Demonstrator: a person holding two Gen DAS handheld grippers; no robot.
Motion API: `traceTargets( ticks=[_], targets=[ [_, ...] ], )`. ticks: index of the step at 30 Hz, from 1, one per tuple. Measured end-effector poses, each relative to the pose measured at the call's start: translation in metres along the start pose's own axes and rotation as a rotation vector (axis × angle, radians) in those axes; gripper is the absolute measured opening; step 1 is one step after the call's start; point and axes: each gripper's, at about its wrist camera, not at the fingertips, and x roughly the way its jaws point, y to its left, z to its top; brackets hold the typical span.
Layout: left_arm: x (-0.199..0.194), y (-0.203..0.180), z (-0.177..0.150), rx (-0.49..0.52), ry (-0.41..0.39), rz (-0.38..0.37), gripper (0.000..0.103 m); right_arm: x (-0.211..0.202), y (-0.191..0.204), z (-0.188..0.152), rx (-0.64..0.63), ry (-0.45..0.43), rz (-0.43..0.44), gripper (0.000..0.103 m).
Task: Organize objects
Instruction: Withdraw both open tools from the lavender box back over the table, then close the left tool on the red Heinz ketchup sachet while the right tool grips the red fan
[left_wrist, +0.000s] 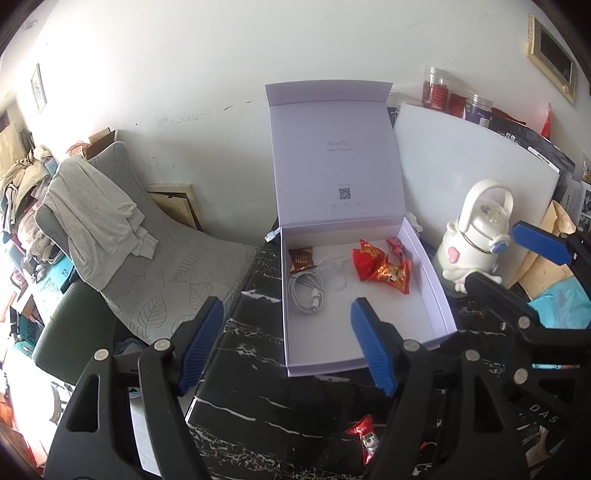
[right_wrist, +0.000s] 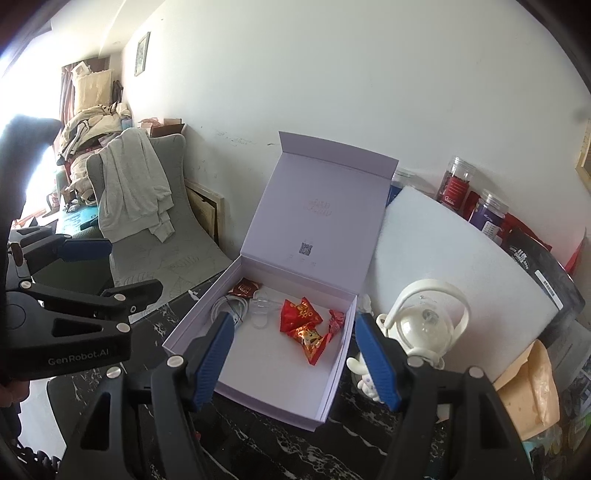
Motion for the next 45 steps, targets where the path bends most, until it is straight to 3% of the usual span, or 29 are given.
traceTargets(
  ticks=[11, 35, 45],
  targets=[
    [-0.013, -0.014, -0.043, 0.010, 0.026, -0.002, 0.072, -0.017, 0.010, -0.042, 0.009, 0.035, 0.012, 0.069],
    [-0.004, -0.038, -0.124, 0.047, 0.093, -0.045, 0.072, -0.011, 0.025, -0.135, -0.011, 0.178, 0.002, 0.069],
    [0.006, -0.037, -0.157, 0.030, 0.114, -0.060, 0.072, -0.003, 0.036, -0.167, 0.022, 0.211, 0.065, 0.069]
  ],
)
